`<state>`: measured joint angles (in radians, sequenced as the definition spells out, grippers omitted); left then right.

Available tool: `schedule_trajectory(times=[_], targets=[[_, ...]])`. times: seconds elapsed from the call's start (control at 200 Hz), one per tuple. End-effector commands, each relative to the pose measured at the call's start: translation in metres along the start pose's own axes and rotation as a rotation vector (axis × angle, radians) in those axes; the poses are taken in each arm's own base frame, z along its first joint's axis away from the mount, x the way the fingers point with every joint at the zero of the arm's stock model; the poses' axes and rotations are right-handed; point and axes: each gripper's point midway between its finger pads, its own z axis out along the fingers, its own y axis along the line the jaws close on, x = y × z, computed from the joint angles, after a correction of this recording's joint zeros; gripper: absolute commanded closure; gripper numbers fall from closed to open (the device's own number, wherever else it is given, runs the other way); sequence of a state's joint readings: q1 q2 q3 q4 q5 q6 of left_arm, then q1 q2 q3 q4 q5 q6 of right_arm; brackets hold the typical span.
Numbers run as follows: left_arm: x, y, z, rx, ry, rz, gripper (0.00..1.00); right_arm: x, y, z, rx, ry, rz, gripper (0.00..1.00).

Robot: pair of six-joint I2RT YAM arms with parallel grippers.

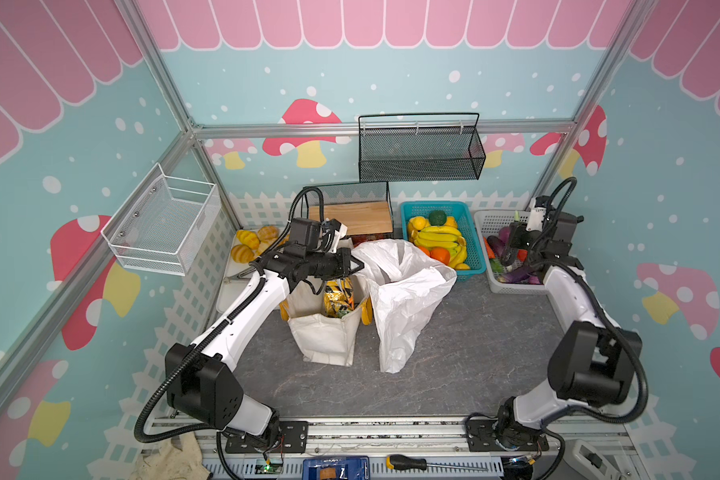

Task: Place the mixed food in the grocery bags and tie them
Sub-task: 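Move the right gripper to the white basket and grasp the green-capped eggplant, then carry the eggplant into the plastic bag held by the left gripper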

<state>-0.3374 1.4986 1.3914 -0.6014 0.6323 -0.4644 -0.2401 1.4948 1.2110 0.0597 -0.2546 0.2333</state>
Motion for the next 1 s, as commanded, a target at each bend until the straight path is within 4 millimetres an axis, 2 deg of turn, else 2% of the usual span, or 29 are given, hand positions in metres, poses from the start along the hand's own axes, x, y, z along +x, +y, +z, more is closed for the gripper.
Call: schedule_trajectory(times=[0.0, 0.065, 0.205, 0.29, 0.37, 0.55, 0.735, 0.871, 0.996], targets=[[0.001, -0.007, -0.001, 0.02, 0.006, 0.006, 1.0, -0.023, 0.047, -0.034, -0.175, -0.15, 0.038, 0.79], [0.002, -0.007, 0.0, 0.023, 0.01, 0.003, 1.0, -0.031, 0.084, -0.062, -0.279, -0.214, 0.022, 0.79], [0.002, -0.006, 0.002, 0.024, 0.013, -0.003, 1.0, -0.035, 0.166, -0.113, -0.5, -0.314, -0.065, 0.8], [0.002, -0.005, 0.003, 0.024, 0.014, -0.004, 1.0, -0.032, 0.202, -0.132, -0.622, -0.357, -0.099, 0.8], [0.002, -0.005, 0.002, 0.023, 0.013, -0.005, 1.0, -0.029, 0.224, -0.139, -0.674, -0.385, -0.144, 0.8], [0.002, -0.006, 0.002, 0.023, 0.012, -0.004, 1.0, -0.019, 0.252, -0.132, -0.749, -0.402, -0.2, 0.8], [0.003, -0.008, 0.002, 0.026, 0.013, -0.001, 1.0, 0.008, 0.27, -0.118, -0.801, -0.401, -0.248, 0.8], [0.003, -0.009, 0.001, 0.03, 0.012, 0.002, 1.0, 0.031, 0.283, -0.119, -0.863, -0.442, -0.299, 0.8], [0.004, -0.01, 0.002, 0.031, 0.014, 0.002, 1.0, 0.063, 0.289, -0.113, -0.897, -0.438, -0.334, 0.8]])
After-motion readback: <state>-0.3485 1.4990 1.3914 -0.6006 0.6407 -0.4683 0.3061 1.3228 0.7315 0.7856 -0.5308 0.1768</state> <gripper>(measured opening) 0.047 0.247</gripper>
